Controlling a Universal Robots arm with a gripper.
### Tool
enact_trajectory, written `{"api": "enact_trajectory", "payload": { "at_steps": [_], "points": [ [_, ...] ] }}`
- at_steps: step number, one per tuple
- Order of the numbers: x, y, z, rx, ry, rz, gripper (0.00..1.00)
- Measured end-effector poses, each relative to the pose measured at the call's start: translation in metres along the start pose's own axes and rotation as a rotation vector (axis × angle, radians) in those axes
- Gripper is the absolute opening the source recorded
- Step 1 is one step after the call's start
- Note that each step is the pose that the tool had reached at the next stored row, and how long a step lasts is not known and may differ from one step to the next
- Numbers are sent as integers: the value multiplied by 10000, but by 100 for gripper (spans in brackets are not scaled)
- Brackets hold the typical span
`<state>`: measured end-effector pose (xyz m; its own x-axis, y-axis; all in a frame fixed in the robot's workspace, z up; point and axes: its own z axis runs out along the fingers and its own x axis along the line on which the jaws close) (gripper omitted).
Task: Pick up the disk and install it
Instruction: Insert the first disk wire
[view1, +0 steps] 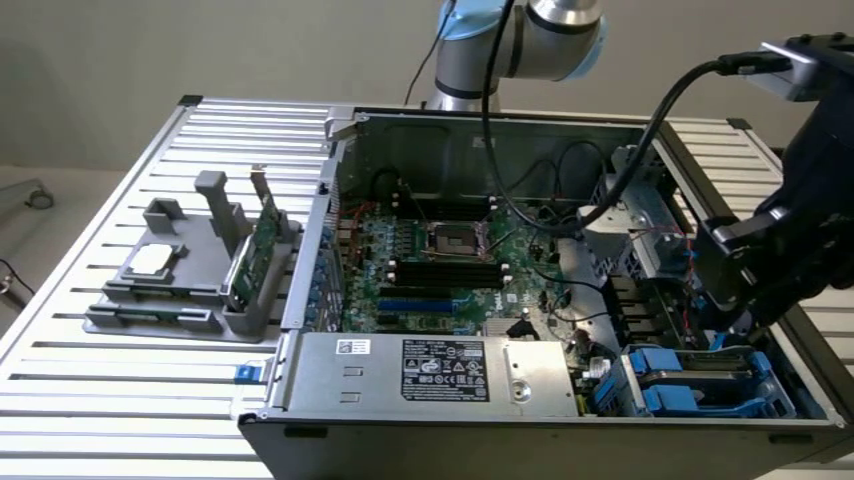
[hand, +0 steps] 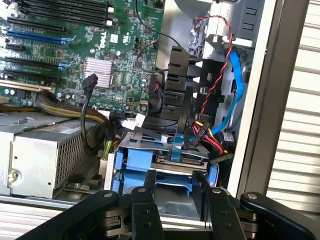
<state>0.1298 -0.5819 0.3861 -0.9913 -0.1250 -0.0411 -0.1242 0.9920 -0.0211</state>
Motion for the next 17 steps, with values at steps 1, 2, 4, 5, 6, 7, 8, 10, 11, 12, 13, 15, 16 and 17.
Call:
{"api": "enact_trajectory", "payload": {
  "at_steps": [1, 2, 4, 5, 6, 7, 8, 10, 11, 12, 13, 15, 16, 17],
  "points": [
    [0, 0, 0, -3, 1, 70, 42],
    [0, 1, 1, -5, 2, 136, 42],
    [-2, 7, 0, -8, 3, 234, 42],
    [-3, 16, -1, -7, 3, 258, 42],
    [-5, 32, 0, -8, 3, 269, 42],
    [-8, 53, -1, -6, 4, 275, 42],
    [-11, 74, 0, -7, 4, 281, 42],
    [-15, 117, 0, -7, 4, 296, 42],
    [-17, 129, 0, -6, 4, 315, 42],
    [-20, 131, 1, -5, 5, 363, 42],
    [-22, 132, 2, -2, 7, 437, 42],
    [-24, 132, 3, 1, 10, 645, 42],
    [-25, 133, 5, -7, 12, 766, 42],
    [-25, 133, 8, -25, 12, 903, 42]
  ]
}}
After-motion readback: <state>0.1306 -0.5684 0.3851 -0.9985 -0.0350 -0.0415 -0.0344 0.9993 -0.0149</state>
